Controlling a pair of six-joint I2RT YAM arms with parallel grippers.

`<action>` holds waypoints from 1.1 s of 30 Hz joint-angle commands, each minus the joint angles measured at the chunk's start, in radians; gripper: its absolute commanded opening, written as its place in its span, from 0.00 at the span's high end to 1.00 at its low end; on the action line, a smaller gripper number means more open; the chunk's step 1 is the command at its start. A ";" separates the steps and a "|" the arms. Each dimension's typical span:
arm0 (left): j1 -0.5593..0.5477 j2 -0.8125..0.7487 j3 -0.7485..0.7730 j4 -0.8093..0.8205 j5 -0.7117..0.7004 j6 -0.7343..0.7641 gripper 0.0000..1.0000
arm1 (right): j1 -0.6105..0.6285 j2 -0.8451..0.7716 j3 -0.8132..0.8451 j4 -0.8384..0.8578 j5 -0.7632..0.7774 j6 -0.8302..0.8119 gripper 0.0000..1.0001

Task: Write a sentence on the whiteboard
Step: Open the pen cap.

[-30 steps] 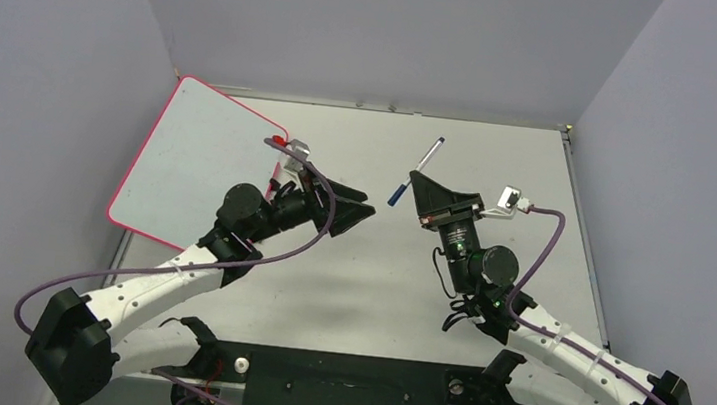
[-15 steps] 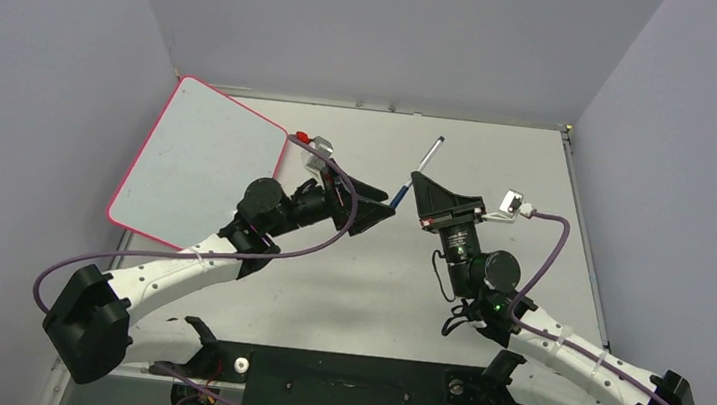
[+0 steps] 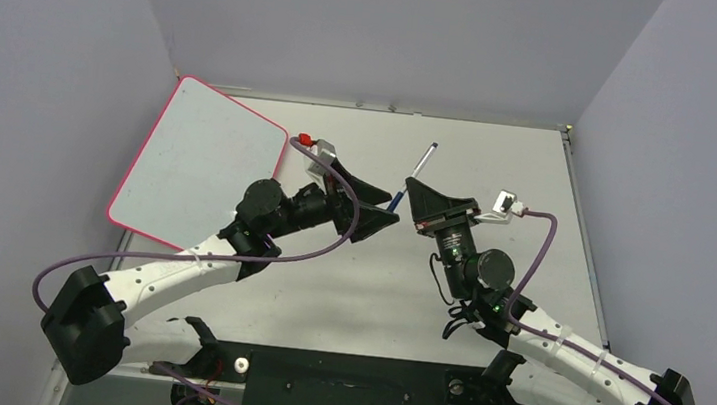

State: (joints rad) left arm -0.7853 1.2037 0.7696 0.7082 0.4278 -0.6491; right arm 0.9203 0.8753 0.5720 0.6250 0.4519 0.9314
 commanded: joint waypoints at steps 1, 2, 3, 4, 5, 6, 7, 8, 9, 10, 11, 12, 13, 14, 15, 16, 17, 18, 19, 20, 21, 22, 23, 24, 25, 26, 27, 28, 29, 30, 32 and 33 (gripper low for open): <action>-0.008 -0.029 0.054 0.032 -0.001 0.042 0.38 | 0.007 0.001 0.034 0.004 -0.016 -0.011 1.00; -0.008 -0.025 0.057 0.027 -0.002 0.043 0.38 | 0.008 0.002 0.034 0.006 -0.022 -0.010 1.00; -0.008 -0.015 0.064 0.024 -0.006 0.046 0.38 | 0.009 0.004 0.035 0.010 -0.026 -0.008 1.00; -0.009 -0.010 0.068 0.020 -0.009 0.048 0.40 | 0.011 0.004 0.034 0.011 -0.030 -0.008 1.00; -0.009 0.000 0.076 0.014 -0.025 0.053 0.41 | 0.013 0.004 0.034 0.011 -0.031 -0.008 1.00; -0.009 0.010 0.083 -0.018 -0.045 0.056 0.44 | 0.015 0.004 0.034 0.011 -0.031 -0.008 1.00; -0.008 0.015 0.101 -0.042 -0.087 0.066 0.49 | 0.018 0.005 0.034 0.011 -0.031 -0.007 1.00; -0.008 0.020 0.108 -0.081 -0.105 0.071 0.52 | 0.018 0.005 0.035 0.010 -0.033 -0.005 1.00; -0.008 0.030 0.114 -0.088 -0.121 0.079 0.54 | 0.020 0.004 0.036 0.007 -0.034 -0.003 1.00; -0.009 0.038 0.115 -0.088 -0.125 0.081 0.55 | 0.021 0.005 0.036 0.006 -0.036 -0.003 1.00; -0.008 0.043 0.118 -0.088 -0.125 0.082 0.55 | 0.023 0.004 0.038 0.006 -0.038 -0.003 1.00; -0.009 0.053 0.121 -0.090 -0.122 0.082 0.55 | 0.024 0.004 0.038 0.006 -0.038 -0.004 1.00; -0.010 0.058 0.130 -0.105 -0.116 0.083 0.55 | 0.024 0.003 0.039 0.005 -0.039 -0.007 1.00; -0.010 0.069 0.135 -0.114 -0.111 0.085 0.55 | 0.024 0.001 0.040 0.005 -0.040 -0.009 1.00; -0.011 0.071 0.141 -0.120 -0.103 0.088 0.55 | 0.024 -0.001 0.041 0.007 -0.040 -0.013 1.00; -0.012 0.075 0.143 -0.131 -0.100 0.091 0.55 | 0.023 -0.002 0.041 0.008 -0.040 -0.016 1.00; -0.013 0.075 0.141 -0.136 -0.094 0.092 0.55 | 0.024 -0.005 0.043 0.009 -0.039 -0.023 1.00; -0.013 0.071 0.139 -0.139 -0.091 0.093 0.54 | 0.024 -0.007 0.043 0.009 -0.035 -0.028 1.00; -0.014 0.070 0.136 -0.141 -0.090 0.094 0.54 | 0.025 -0.009 0.045 0.008 -0.031 -0.036 1.00; -0.015 0.064 0.132 -0.142 -0.089 0.095 0.53 | 0.025 -0.011 0.046 0.006 -0.029 -0.039 1.00; -0.016 0.061 0.130 -0.143 -0.089 0.095 0.53 | 0.025 -0.012 0.046 0.003 -0.028 -0.044 1.00; -0.016 0.059 0.126 -0.144 -0.087 0.096 0.54 | 0.024 -0.013 0.046 0.004 -0.027 -0.047 1.00; -0.018 0.058 0.126 -0.144 -0.086 0.097 0.57 | 0.024 -0.013 0.047 0.005 -0.026 -0.048 1.00; -0.018 0.059 0.127 -0.144 -0.079 0.097 0.58 | 0.024 -0.012 0.046 0.006 -0.025 -0.051 1.00; -0.020 0.059 0.128 -0.147 -0.076 0.097 0.61 | 0.024 -0.011 0.047 0.007 -0.022 -0.053 1.00; -0.023 0.061 0.130 -0.148 -0.067 0.098 0.62 | 0.024 -0.011 0.047 0.008 -0.021 -0.058 1.00; -0.024 0.061 0.130 -0.149 -0.065 0.097 0.65 | 0.025 -0.011 0.047 0.007 -0.018 -0.060 1.00; -0.028 0.061 0.131 -0.150 -0.061 0.099 0.67 | 0.024 -0.012 0.048 0.006 -0.017 -0.064 1.00; -0.028 0.062 0.129 -0.150 -0.061 0.100 0.69 | 0.024 -0.013 0.049 0.005 -0.015 -0.066 1.00; -0.030 0.061 0.129 -0.152 -0.056 0.102 0.72 | 0.025 -0.013 0.049 0.003 -0.013 -0.070 1.00; -0.033 0.060 0.129 -0.154 -0.044 0.103 0.74 | 0.023 -0.015 0.048 0.001 -0.009 -0.076 1.00; -0.034 0.059 0.128 -0.158 -0.041 0.104 0.72 | 0.024 -0.017 0.048 0.000 -0.006 -0.079 1.00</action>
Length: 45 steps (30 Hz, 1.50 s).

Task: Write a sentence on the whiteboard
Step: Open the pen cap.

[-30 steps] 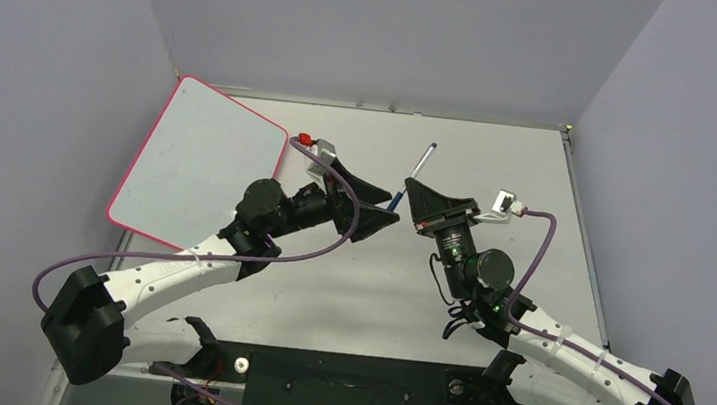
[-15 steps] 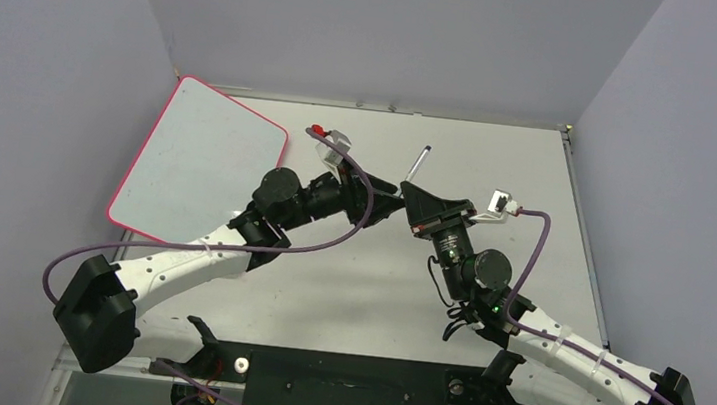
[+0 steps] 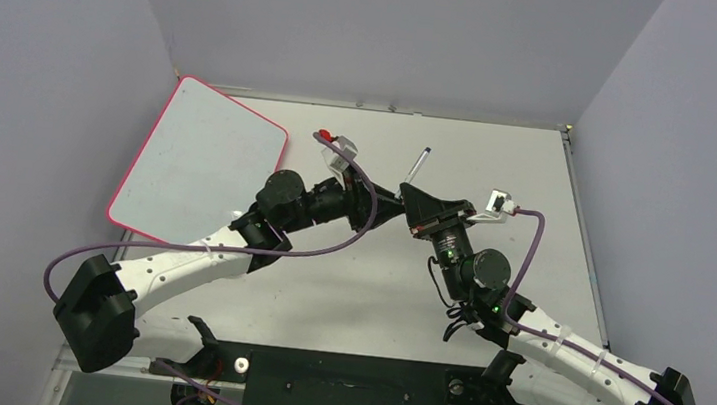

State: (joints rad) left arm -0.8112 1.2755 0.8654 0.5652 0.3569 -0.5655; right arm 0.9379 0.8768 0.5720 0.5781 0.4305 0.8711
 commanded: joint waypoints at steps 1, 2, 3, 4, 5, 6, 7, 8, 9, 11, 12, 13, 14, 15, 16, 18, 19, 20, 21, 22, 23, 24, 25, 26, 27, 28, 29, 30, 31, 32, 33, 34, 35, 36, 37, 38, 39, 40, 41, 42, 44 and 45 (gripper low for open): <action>-0.009 -0.015 0.032 -0.023 0.034 0.020 0.68 | 0.007 -0.021 0.049 0.045 0.019 -0.026 1.00; -0.010 -0.020 0.030 -0.027 0.035 0.022 0.65 | 0.007 -0.023 0.050 0.043 0.025 -0.031 1.00; -0.013 -0.022 0.028 -0.033 0.036 0.024 0.61 | 0.006 -0.025 0.052 0.040 0.029 -0.038 1.00; -0.013 -0.027 0.023 -0.033 0.034 0.025 0.60 | 0.007 -0.027 0.053 0.039 0.031 -0.044 1.00; -0.014 -0.030 0.020 -0.034 0.031 0.025 0.60 | 0.007 -0.029 0.055 0.036 0.034 -0.047 1.00; -0.015 -0.034 0.013 -0.034 0.024 0.027 0.59 | 0.006 -0.030 0.056 0.035 0.034 -0.049 1.00; -0.014 -0.036 0.010 -0.034 0.018 0.027 0.61 | 0.007 -0.030 0.056 0.033 0.034 -0.050 1.00; -0.015 -0.039 0.005 -0.032 0.010 0.028 0.62 | 0.007 -0.031 0.055 0.033 0.034 -0.048 1.00; -0.015 -0.040 0.003 -0.028 0.006 0.028 0.65 | 0.007 -0.030 0.053 0.034 0.032 -0.046 1.00; -0.014 -0.039 0.002 -0.018 0.002 0.029 0.67 | 0.006 -0.028 0.050 0.035 0.024 -0.039 1.00; -0.015 -0.036 0.005 -0.016 0.004 0.029 0.67 | 0.007 -0.025 0.047 0.036 0.019 -0.033 1.00; -0.015 -0.034 0.008 -0.016 0.006 0.030 0.67 | 0.008 -0.024 0.045 0.041 0.012 -0.031 1.00; -0.015 -0.031 0.015 -0.018 0.007 0.031 0.64 | 0.008 -0.020 0.042 0.042 0.010 -0.027 1.00; -0.016 -0.030 0.018 -0.021 0.008 0.031 0.64 | 0.009 -0.020 0.040 0.043 0.005 -0.024 1.00; -0.016 -0.028 0.024 -0.022 0.008 0.034 0.63 | 0.008 -0.017 0.037 0.043 0.004 -0.022 1.00; -0.016 -0.028 0.033 -0.031 0.006 0.042 0.62 | 0.008 -0.020 0.031 0.044 0.003 -0.017 1.00; -0.016 -0.027 0.039 -0.041 0.004 0.045 0.63 | 0.008 -0.022 0.030 0.043 0.003 -0.017 1.00; -0.016 -0.025 0.043 -0.051 0.000 0.051 0.63 | 0.009 -0.023 0.028 0.043 0.002 -0.018 1.00; -0.017 -0.025 0.049 -0.056 -0.004 0.059 0.63 | 0.009 -0.024 0.028 0.043 0.001 -0.018 1.00; -0.016 -0.025 0.052 -0.066 -0.008 0.062 0.63 | 0.008 -0.026 0.026 0.043 -0.002 -0.019 1.00; -0.016 -0.023 0.057 -0.071 -0.015 0.070 0.63 | 0.008 -0.028 0.025 0.042 -0.003 -0.020 1.00; -0.016 -0.022 0.060 -0.080 -0.017 0.073 0.62 | 0.009 -0.029 0.024 0.040 -0.007 -0.020 1.00; -0.016 -0.020 0.066 -0.084 -0.020 0.078 0.62 | 0.009 -0.029 0.022 0.039 -0.009 -0.020 1.00; -0.016 -0.018 0.069 -0.089 -0.020 0.080 0.61 | 0.009 -0.030 0.021 0.038 -0.011 -0.020 1.00; -0.016 -0.017 0.075 -0.092 -0.021 0.083 0.59 | 0.009 -0.030 0.019 0.038 -0.012 -0.021 1.00; -0.016 -0.016 0.078 -0.094 -0.019 0.083 0.57 | 0.009 -0.030 0.018 0.038 -0.012 -0.021 1.00; -0.017 -0.015 0.083 -0.095 -0.018 0.083 0.53 | 0.009 -0.029 0.015 0.038 -0.012 -0.023 1.00; -0.016 -0.015 0.085 -0.096 -0.017 0.083 0.52 | 0.010 -0.028 0.015 0.037 -0.013 -0.025 1.00; -0.016 -0.015 0.089 -0.098 -0.016 0.083 0.50 | 0.009 -0.029 0.014 0.033 -0.012 -0.028 1.00; -0.016 -0.016 0.091 -0.100 -0.016 0.084 0.49 | 0.009 -0.029 0.014 0.032 -0.011 -0.028 1.00; -0.016 -0.017 0.095 -0.102 -0.016 0.087 0.50 | 0.009 -0.030 0.015 0.032 -0.010 -0.031 1.00; -0.016 -0.017 0.096 -0.106 -0.016 0.089 0.51 | 0.010 -0.031 0.014 0.032 -0.009 -0.032 1.00; -0.016 -0.019 0.097 -0.110 -0.018 0.092 0.56 | 0.009 -0.032 0.017 0.030 -0.009 -0.034 1.00; -0.016 -0.019 0.097 -0.113 -0.020 0.092 0.60 | 0.009 -0.033 0.017 0.030 -0.009 -0.035 1.00; -0.016 -0.018 0.097 -0.114 -0.021 0.094 0.66 | 0.009 -0.033 0.019 0.029 -0.008 -0.037 1.00; -0.016 -0.019 0.096 -0.114 -0.022 0.094 0.68 | 0.010 -0.034 0.020 0.029 -0.008 -0.039 1.00; -0.016 -0.017 0.093 -0.114 -0.023 0.095 0.73 | 0.010 -0.034 0.022 0.028 -0.009 -0.040 1.00; -0.016 -0.016 0.093 -0.112 -0.024 0.096 0.76 | 0.010 -0.034 0.022 0.029 -0.010 -0.041 1.00; -0.017 -0.013 0.095 -0.112 -0.026 0.097 0.84 | 0.009 -0.033 0.023 0.029 -0.011 -0.042 1.00; -0.017 -0.012 0.101 -0.120 -0.028 0.097 0.90 | 0.009 -0.033 0.023 0.029 -0.015 -0.043 1.00; -0.016 -0.006 0.112 -0.135 -0.030 0.104 1.00 | 0.010 -0.035 0.021 0.030 -0.029 -0.050 1.00; -0.016 -0.004 0.114 -0.140 -0.027 0.110 1.00 | 0.009 -0.040 0.021 0.024 -0.056 -0.059 1.00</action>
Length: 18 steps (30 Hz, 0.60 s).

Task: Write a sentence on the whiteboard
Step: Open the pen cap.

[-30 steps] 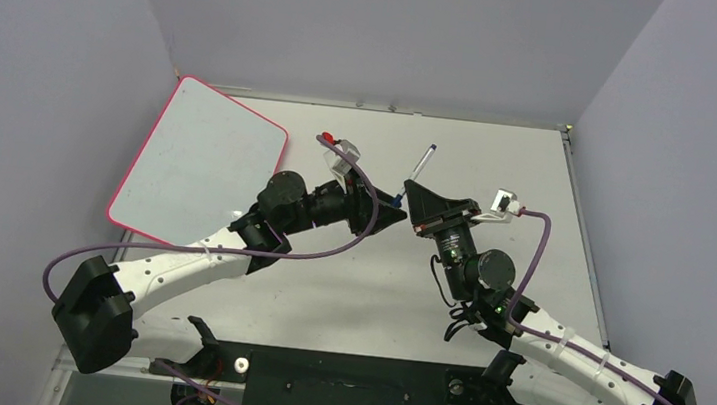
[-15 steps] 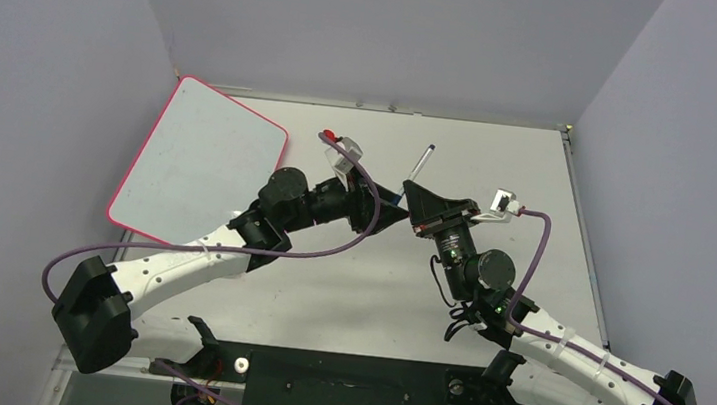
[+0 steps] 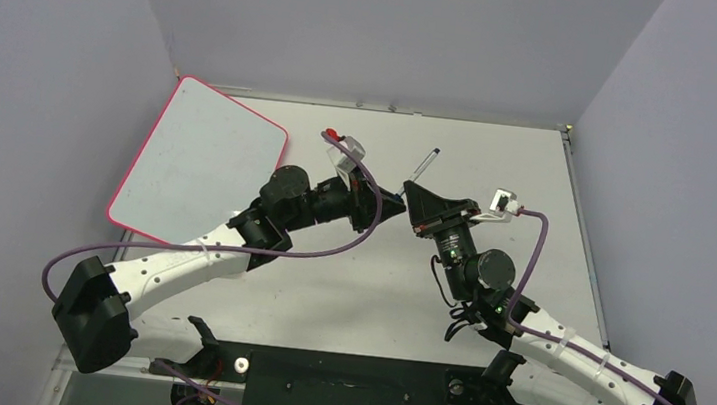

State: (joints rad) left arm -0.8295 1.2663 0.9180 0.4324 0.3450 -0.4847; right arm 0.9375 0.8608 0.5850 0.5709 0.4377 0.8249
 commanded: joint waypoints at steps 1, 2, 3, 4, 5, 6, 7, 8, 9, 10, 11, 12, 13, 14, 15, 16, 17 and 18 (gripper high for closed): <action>0.003 0.004 0.064 -0.012 -0.003 0.032 1.00 | 0.008 -0.028 0.015 0.022 -0.083 -0.033 1.00; 0.003 0.000 0.066 -0.029 0.003 0.044 1.00 | 0.005 -0.036 0.023 -0.014 -0.131 -0.046 1.00; 0.004 -0.006 0.072 -0.043 0.017 0.053 1.00 | -0.006 -0.043 0.047 -0.042 -0.166 -0.074 0.96; 0.004 -0.010 0.076 -0.070 0.024 0.080 1.00 | -0.013 -0.046 0.061 -0.104 -0.228 -0.087 0.90; 0.004 -0.022 0.081 -0.086 0.036 0.094 1.00 | -0.025 -0.053 0.085 -0.133 -0.257 -0.107 0.81; 0.003 -0.028 0.082 -0.117 0.043 0.124 1.00 | -0.030 -0.057 0.095 -0.183 -0.294 -0.114 0.77; 0.004 -0.039 0.088 -0.135 0.056 0.154 1.00 | -0.037 -0.071 0.105 -0.220 -0.306 -0.130 0.71; 0.005 -0.045 0.093 -0.170 0.065 0.166 1.00 | -0.039 -0.079 0.107 -0.234 -0.326 -0.137 0.64; 0.007 -0.055 0.106 -0.187 0.090 0.189 1.00 | -0.045 -0.097 0.113 -0.259 -0.337 -0.149 0.62; 0.008 -0.059 0.113 -0.224 0.106 0.201 1.00 | -0.047 -0.104 0.117 -0.274 -0.360 -0.156 0.58; 0.011 -0.066 0.131 -0.242 0.133 0.226 1.00 | -0.054 -0.118 0.128 -0.306 -0.372 -0.167 0.57; 0.011 -0.068 0.148 -0.278 0.149 0.238 1.00 | -0.057 -0.124 0.134 -0.322 -0.393 -0.173 0.57; 0.011 -0.073 0.157 -0.296 0.180 0.263 1.00 | -0.064 -0.136 0.147 -0.348 -0.405 -0.183 0.57; 0.011 -0.075 0.170 -0.327 0.192 0.277 1.00 | -0.068 -0.139 0.153 -0.360 -0.424 -0.187 0.58; 0.011 -0.081 0.175 -0.341 0.215 0.300 1.00 | -0.078 -0.149 0.166 -0.383 -0.465 -0.195 0.59; 0.011 -0.084 0.182 -0.359 0.223 0.309 1.00 | -0.091 -0.152 0.173 -0.394 -0.484 -0.196 0.60; 0.012 -0.093 0.186 -0.376 0.232 0.326 1.00 | -0.097 -0.157 0.184 -0.411 -0.519 -0.198 0.61; 0.012 -0.095 0.195 -0.387 0.247 0.333 1.00 | -0.110 -0.161 0.196 -0.420 -0.533 -0.198 0.62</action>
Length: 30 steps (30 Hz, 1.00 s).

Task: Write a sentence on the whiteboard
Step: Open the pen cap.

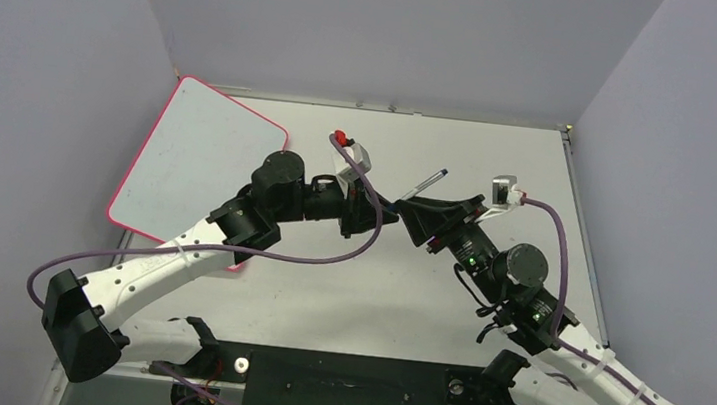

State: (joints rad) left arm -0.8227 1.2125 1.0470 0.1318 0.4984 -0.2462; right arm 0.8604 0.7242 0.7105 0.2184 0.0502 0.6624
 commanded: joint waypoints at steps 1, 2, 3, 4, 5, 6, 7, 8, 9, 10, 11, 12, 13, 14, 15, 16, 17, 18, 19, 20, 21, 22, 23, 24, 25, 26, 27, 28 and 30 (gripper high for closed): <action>0.006 -0.045 0.072 -0.110 0.103 0.114 1.00 | -0.040 -0.026 0.076 -0.083 -0.173 -0.034 0.62; 0.006 -0.046 0.083 -0.120 0.124 0.132 1.00 | -0.056 -0.025 0.086 -0.087 -0.189 -0.029 0.62; 0.006 -0.045 0.088 -0.129 0.136 0.140 1.00 | -0.063 -0.024 0.091 -0.092 -0.225 -0.026 0.62; 0.005 -0.043 0.097 -0.147 0.157 0.154 1.00 | -0.078 -0.017 0.100 -0.094 -0.252 -0.018 0.62; 0.006 -0.042 0.104 -0.166 0.166 0.159 1.00 | -0.090 -0.014 0.103 -0.094 -0.274 -0.016 0.62; 0.006 -0.039 0.106 -0.170 0.182 0.166 1.00 | -0.094 -0.007 0.112 -0.094 -0.296 -0.010 0.62; 0.006 -0.038 0.111 -0.173 0.188 0.169 1.00 | -0.100 -0.004 0.116 -0.094 -0.305 -0.008 0.62; 0.006 -0.038 0.111 -0.172 0.194 0.171 1.00 | -0.102 0.005 0.123 -0.094 -0.320 -0.003 0.62; 0.006 -0.038 0.112 -0.167 0.195 0.171 1.00 | -0.106 0.009 0.130 -0.094 -0.328 0.001 0.62; 0.007 -0.039 0.111 -0.162 0.197 0.171 1.00 | -0.107 0.018 0.133 -0.094 -0.342 0.003 0.63; 0.006 -0.039 0.113 -0.156 0.202 0.172 1.00 | -0.108 0.022 0.140 -0.094 -0.352 0.005 0.64; 0.006 -0.038 0.115 -0.155 0.207 0.177 1.00 | -0.108 0.033 0.143 -0.096 -0.369 0.005 0.65; 0.006 -0.036 0.125 -0.163 0.215 0.186 1.00 | -0.110 0.037 0.148 -0.098 -0.376 0.005 0.66; 0.007 -0.031 0.131 -0.179 0.216 0.193 1.00 | -0.110 0.042 0.150 -0.102 -0.384 0.005 0.68; 0.007 -0.026 0.146 -0.188 0.217 0.197 1.00 | -0.112 0.043 0.149 -0.103 -0.387 0.005 0.70; 0.007 -0.019 0.151 -0.205 0.217 0.207 1.00 | -0.113 0.041 0.148 -0.106 -0.389 0.005 0.71; 0.007 -0.016 0.163 -0.213 0.216 0.216 1.00 | -0.115 0.036 0.147 -0.109 -0.390 0.003 0.72; 0.008 -0.009 0.166 -0.224 0.214 0.219 1.00 | -0.117 0.032 0.146 -0.116 -0.395 0.000 0.72; 0.007 -0.005 0.173 -0.229 0.214 0.226 1.00 | -0.119 0.027 0.145 -0.121 -0.398 -0.004 0.73; 0.007 -0.002 0.177 -0.239 0.215 0.230 1.00 | -0.119 0.024 0.144 -0.132 -0.403 -0.006 0.73; 0.007 0.004 0.185 -0.243 0.217 0.237 1.00 | -0.122 0.019 0.143 -0.136 -0.405 -0.010 0.73; 0.007 0.005 0.189 -0.253 0.217 0.239 1.00 | -0.123 0.016 0.142 -0.143 -0.409 -0.011 0.74; 0.008 0.010 0.196 -0.258 0.218 0.241 1.00 | -0.126 0.011 0.140 -0.149 -0.412 -0.012 0.74; 0.008 0.012 0.201 -0.267 0.219 0.241 1.00 | -0.128 0.009 0.138 -0.151 -0.414 -0.012 0.75; 0.007 0.014 0.202 -0.269 0.217 0.255 1.00 | -0.128 0.005 0.135 -0.154 -0.414 -0.012 0.75; 0.008 0.015 0.205 -0.272 0.217 0.262 1.00 | -0.130 0.003 0.134 -0.155 -0.415 -0.011 0.75; 0.007 0.016 0.205 -0.273 0.220 0.270 1.00 | -0.133 0.000 0.133 -0.157 -0.414 -0.009 0.74; 0.007 0.017 0.205 -0.277 0.221 0.272 1.00 | -0.136 -0.003 0.133 -0.158 -0.413 -0.008 0.72; 0.008 0.017 0.206 -0.284 0.222 0.277 1.00 | -0.148 -0.011 0.133 -0.159 -0.408 -0.003 0.69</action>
State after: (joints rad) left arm -0.8207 1.2278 1.2034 -0.1322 0.6968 -0.0093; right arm 0.7315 0.7406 0.8173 0.0406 -0.3428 0.6636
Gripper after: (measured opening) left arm 0.106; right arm 0.282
